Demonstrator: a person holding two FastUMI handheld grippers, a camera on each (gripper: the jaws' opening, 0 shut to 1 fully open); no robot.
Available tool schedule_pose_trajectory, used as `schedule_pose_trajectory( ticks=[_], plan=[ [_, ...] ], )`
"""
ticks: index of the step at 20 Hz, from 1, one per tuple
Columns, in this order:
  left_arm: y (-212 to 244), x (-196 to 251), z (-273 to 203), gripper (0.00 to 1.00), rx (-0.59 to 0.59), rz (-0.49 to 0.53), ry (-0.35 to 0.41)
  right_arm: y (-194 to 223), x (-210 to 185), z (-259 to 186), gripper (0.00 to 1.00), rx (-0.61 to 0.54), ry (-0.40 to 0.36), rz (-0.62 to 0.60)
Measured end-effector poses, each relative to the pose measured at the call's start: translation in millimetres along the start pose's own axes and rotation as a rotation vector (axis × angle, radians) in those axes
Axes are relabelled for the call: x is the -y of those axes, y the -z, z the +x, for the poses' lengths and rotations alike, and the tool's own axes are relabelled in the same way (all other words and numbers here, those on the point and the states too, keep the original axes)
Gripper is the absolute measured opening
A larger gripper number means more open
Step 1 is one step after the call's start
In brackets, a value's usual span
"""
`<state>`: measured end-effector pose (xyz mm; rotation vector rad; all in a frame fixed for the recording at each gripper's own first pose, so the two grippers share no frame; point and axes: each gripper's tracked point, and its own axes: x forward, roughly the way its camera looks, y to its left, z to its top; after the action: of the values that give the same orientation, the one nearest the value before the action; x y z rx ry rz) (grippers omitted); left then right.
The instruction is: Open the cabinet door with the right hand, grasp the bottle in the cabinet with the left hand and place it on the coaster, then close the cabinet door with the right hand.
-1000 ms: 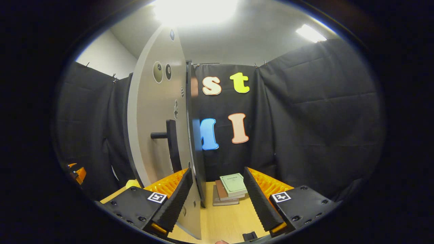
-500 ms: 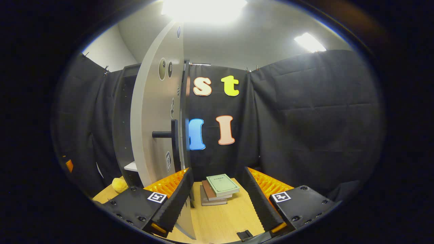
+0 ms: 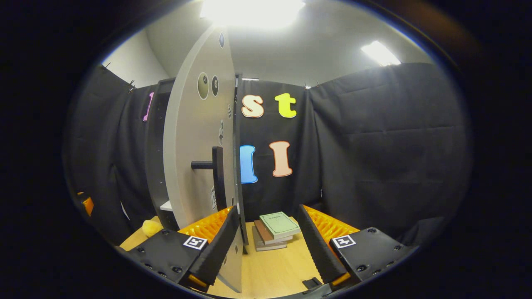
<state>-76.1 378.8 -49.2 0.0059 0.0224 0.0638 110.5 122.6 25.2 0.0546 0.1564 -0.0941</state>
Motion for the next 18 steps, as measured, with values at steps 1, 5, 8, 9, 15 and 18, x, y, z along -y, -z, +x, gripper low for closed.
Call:
schedule_pose_trajectory(
  ticks=[1, 5, 8, 9, 15, 18],
  plan=[
    [1, -4, 0, 0.77, 0.000, -0.002, 0.001, 0, -8, -2, 0.93, -0.001, -0.006, 0.006],
    [9, -30, 2, 0.80, -0.001, -0.008, -0.002, 0, -32, 0, 0.93, -0.007, -0.016, 0.009],
    [16, -47, 1, 0.77, -0.004, -0.012, -0.018, 0, -53, -1, 0.93, -0.011, -0.022, 0.008],
    [19, -53, 0, 0.77, -0.006, -0.018, -0.020, 1, -61, 0, 0.93, -0.012, -0.027, 0.005],
    [26, -80, -3, 0.77, -0.002, -0.043, -0.042, 3, -125, 10, 0.93, -0.020, -0.119, 0.000],
    [30, -91, -5, 0.77, -0.007, -0.052, -0.054, 1, -168, 23, 0.94, -0.019, -0.194, 0.008]
  ],
)
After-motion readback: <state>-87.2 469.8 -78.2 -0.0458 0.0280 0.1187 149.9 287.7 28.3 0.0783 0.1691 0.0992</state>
